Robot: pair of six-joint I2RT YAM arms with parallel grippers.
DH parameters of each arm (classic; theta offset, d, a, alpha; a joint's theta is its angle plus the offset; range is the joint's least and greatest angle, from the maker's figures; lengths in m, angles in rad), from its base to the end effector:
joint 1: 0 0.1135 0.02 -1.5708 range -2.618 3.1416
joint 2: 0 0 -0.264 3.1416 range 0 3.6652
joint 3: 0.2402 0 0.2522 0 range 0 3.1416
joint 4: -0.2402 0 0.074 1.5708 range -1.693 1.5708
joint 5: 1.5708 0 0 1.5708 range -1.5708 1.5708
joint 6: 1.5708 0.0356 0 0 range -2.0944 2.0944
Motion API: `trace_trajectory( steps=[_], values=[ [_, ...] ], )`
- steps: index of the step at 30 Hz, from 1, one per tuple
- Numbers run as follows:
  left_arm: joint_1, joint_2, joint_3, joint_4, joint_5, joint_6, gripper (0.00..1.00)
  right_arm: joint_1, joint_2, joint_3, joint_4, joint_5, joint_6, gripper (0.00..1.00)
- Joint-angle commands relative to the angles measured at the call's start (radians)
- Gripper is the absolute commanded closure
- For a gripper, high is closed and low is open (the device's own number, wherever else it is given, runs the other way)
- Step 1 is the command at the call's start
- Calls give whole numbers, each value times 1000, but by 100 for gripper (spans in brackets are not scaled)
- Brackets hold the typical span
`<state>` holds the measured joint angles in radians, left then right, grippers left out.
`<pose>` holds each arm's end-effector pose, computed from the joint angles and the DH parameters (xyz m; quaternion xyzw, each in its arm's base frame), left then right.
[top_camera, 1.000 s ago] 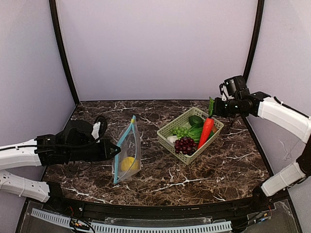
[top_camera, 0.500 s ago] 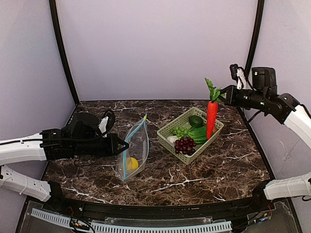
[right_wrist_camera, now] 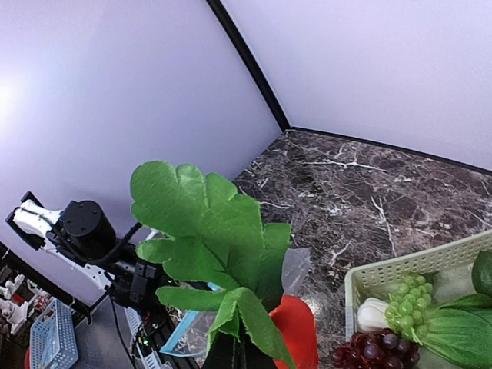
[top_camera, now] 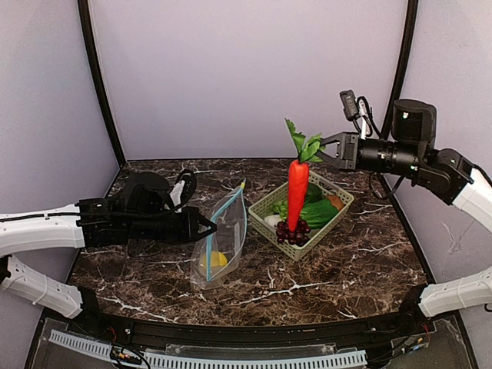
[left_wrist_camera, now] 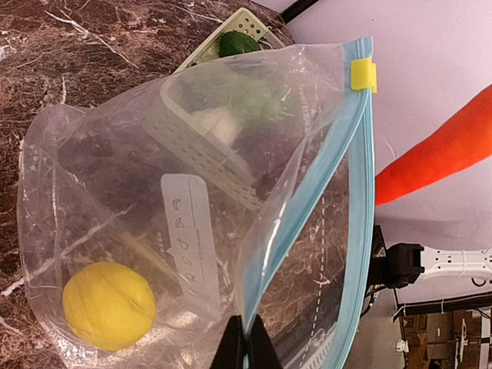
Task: Place the food in the zip-top bag and seal the zipper
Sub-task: Pick up the fake vegetable from the bin, then place the fake vegetable in the zipper food storage bag.
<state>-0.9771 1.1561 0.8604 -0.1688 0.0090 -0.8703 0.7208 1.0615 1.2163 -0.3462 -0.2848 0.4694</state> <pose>0.1471 -0.2185 0.2920 0.0478 0.8495 -0.4215 0.3137 0.1664 0.1595 0.4205 -0.1853 0.7463 0.4438 0.4602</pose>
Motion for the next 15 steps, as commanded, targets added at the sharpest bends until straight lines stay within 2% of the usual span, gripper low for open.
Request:
trace_trajectory(
  steps=[1, 15],
  values=[
    [7, 3, 20, 26, 33, 2, 99, 91, 34, 75, 112, -2, 25, 100],
    [7, 14, 35, 9, 38, 11, 99, 310, 221, 260, 233, 9, -6, 100]
  ],
)
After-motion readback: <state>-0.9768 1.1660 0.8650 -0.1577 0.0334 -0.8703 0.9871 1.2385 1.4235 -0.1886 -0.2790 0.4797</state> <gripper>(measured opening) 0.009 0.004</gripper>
